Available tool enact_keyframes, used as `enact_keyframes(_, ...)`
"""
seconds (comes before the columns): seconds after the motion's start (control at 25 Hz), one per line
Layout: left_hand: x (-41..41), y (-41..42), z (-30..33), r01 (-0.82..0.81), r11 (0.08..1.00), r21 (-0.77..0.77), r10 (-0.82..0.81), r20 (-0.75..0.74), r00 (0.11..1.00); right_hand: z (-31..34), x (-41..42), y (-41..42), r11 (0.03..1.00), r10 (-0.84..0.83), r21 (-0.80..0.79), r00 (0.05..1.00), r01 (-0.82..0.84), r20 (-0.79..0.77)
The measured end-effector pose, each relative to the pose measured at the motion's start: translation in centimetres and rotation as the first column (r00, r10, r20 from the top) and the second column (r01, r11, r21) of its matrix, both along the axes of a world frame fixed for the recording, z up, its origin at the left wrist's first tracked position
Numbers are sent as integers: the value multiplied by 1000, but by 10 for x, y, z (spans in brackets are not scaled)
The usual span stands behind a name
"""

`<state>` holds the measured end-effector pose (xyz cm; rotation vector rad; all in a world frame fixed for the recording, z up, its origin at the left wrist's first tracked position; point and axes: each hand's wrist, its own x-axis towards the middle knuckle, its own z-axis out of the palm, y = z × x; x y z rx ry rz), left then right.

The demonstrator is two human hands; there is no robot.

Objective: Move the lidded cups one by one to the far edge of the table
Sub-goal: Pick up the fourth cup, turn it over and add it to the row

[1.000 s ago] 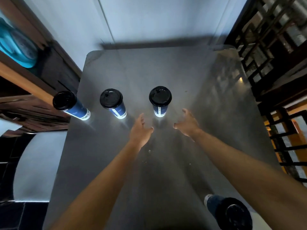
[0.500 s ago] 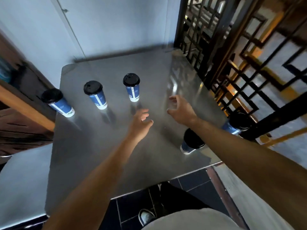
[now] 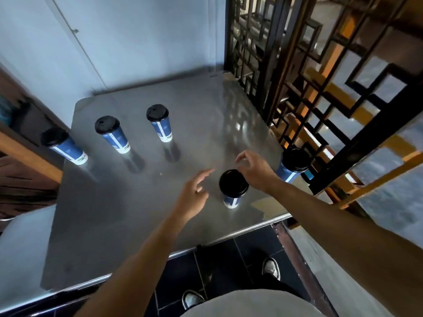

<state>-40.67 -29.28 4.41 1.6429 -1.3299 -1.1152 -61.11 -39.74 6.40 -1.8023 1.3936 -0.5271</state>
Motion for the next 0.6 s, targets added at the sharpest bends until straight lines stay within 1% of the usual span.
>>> enact_keyframes(0.08,-19,5,-3,-13,999,40,11,50,999,-12,-17,-5,997,52,56,995,-57,86)
enact_keyframes(0.16,-44,6,-5,-38,997,60,33,91,995,-23,-33,-7,984,124,113,983,-140,139)
enact_keyframes(0.24,-64,5,-6,-71,996,56,64,123,990,-34,-49,-6,962,230,123,966,-244,115)
enact_keyframes(0.36,-88,-2,-13,-179,983,36,173,134,976,-40,-69,-10,894,422,142,905,-425,53)
enact_keyframes(0.48,-100,-2,-21,-226,974,23,219,162,962,-44,-72,-9,836,509,171,853,-522,117)
enact_keyframes(0.52,-102,-2,-22,-227,974,26,221,134,966,-46,-71,-8,828,513,172,845,-534,153)
enact_keyframes(0.6,-105,-5,-20,-239,969,61,238,25,971,-49,-67,-11,840,492,146,848,-522,198)
